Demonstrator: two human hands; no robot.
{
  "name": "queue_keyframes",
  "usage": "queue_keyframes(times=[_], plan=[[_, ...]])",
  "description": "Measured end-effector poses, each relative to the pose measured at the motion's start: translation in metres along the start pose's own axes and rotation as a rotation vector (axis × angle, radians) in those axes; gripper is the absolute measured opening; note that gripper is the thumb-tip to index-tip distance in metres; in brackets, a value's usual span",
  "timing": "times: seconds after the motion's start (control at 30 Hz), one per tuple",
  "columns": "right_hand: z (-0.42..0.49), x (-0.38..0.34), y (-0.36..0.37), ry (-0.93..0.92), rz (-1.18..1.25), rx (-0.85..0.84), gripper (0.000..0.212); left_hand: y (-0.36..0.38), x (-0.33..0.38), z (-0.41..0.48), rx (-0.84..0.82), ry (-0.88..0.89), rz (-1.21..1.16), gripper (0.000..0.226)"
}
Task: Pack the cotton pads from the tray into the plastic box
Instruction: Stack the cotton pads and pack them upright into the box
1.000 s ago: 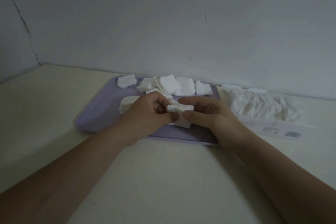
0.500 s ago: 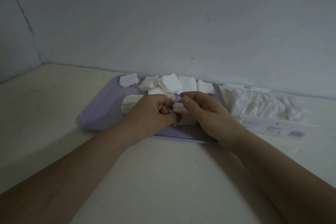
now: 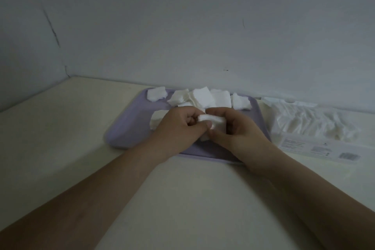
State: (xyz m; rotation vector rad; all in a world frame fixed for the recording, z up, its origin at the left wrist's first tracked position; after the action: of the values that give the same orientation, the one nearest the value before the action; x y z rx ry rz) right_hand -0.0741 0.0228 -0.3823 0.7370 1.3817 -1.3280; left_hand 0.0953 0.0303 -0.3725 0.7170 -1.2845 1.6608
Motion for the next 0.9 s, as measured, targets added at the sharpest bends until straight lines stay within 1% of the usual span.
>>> queue_keyframes(times=[0.07, 0.13, 0.2, 0.23, 0.27, 0.3, 0.33, 0.37, 0.4, 0.47, 0.57, 0.6, 0.67, 0.77, 0.83, 0.9], plan=[[0.0, 0.002, -0.003, -0.045, -0.088, 0.084, 0.031, -0.004, 0.008, 0.001, -0.036, -0.026, -0.036, 0.008], [0.0, 0.002, -0.005, -0.025, -0.004, 0.16, 0.025, -0.015, 0.015, 0.006, -0.03, -0.032, -0.063, 0.012], [0.0, 0.004, -0.007, -0.003, 0.073, 0.19, 0.02, -0.037, 0.014, 0.016, 0.118, 0.019, 0.026, 0.011], [0.0, 0.005, -0.007, 0.006, 0.103, 0.201, 0.019, -0.051, 0.01, 0.021, 0.201, 0.042, 0.127, 0.011], [-0.001, 0.005, -0.007, 0.015, 0.13, 0.209, 0.018, -0.063, 0.003, 0.025, 0.242, 0.049, 0.272, 0.012], [-0.001, 0.006, -0.008, 0.023, 0.147, 0.216, 0.018, -0.072, -0.004, 0.027, 0.231, 0.035, 0.422, 0.012], [-0.001, 0.007, -0.009, 0.027, 0.158, 0.219, 0.018, -0.078, -0.013, 0.028, 0.179, 0.002, 0.538, 0.012], [-0.001, 0.007, -0.009, 0.029, 0.161, 0.222, 0.017, -0.081, -0.024, 0.029, 0.101, -0.047, 0.594, 0.015], [-0.001, 0.007, -0.008, 0.029, 0.159, 0.223, 0.017, -0.082, -0.033, 0.03, 0.018, -0.101, 0.6, 0.02], [-0.001, 0.006, -0.008, 0.028, 0.151, 0.22, 0.017, -0.081, -0.042, 0.029, -0.106, -0.159, 0.524, 0.027], [-0.002, 0.005, -0.008, 0.027, 0.145, 0.216, 0.016, -0.081, -0.04, 0.026, -0.237, -0.177, 0.392, 0.034], [-0.002, 0.005, -0.008, 0.03, 0.15, 0.213, 0.015, -0.082, -0.038, 0.025, -0.27, -0.194, 0.364, 0.033], [-0.002, 0.005, -0.008, 0.038, 0.16, 0.211, 0.015, -0.085, -0.032, 0.021, -0.313, -0.248, 0.359, 0.029], [-0.002, 0.004, -0.008, 0.034, 0.141, 0.219, 0.015, -0.087, -0.029, 0.017, -0.39, -0.297, 0.391, 0.031], [-0.002, 0.004, -0.008, 0.038, 0.138, 0.226, 0.015, -0.088, -0.023, 0.015, -0.39, -0.276, 0.31, 0.033], [-0.002, 0.004, -0.007, 0.041, 0.163, 0.229, 0.017, -0.088, -0.016, 0.016, -0.365, -0.211, 0.133, 0.039]])
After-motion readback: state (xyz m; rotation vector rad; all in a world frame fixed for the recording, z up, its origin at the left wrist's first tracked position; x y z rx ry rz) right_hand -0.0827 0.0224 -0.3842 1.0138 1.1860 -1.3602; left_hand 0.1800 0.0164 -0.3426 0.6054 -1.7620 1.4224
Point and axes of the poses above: each hand's wrist, its own z-axis towards the middle knuckle, its own y-axis out of the palm, x = y × z, the point moved 3 cm from there along z, towards the middle knuckle, and after that the axes turned 3 degrees about y, right-handed, at the moved point
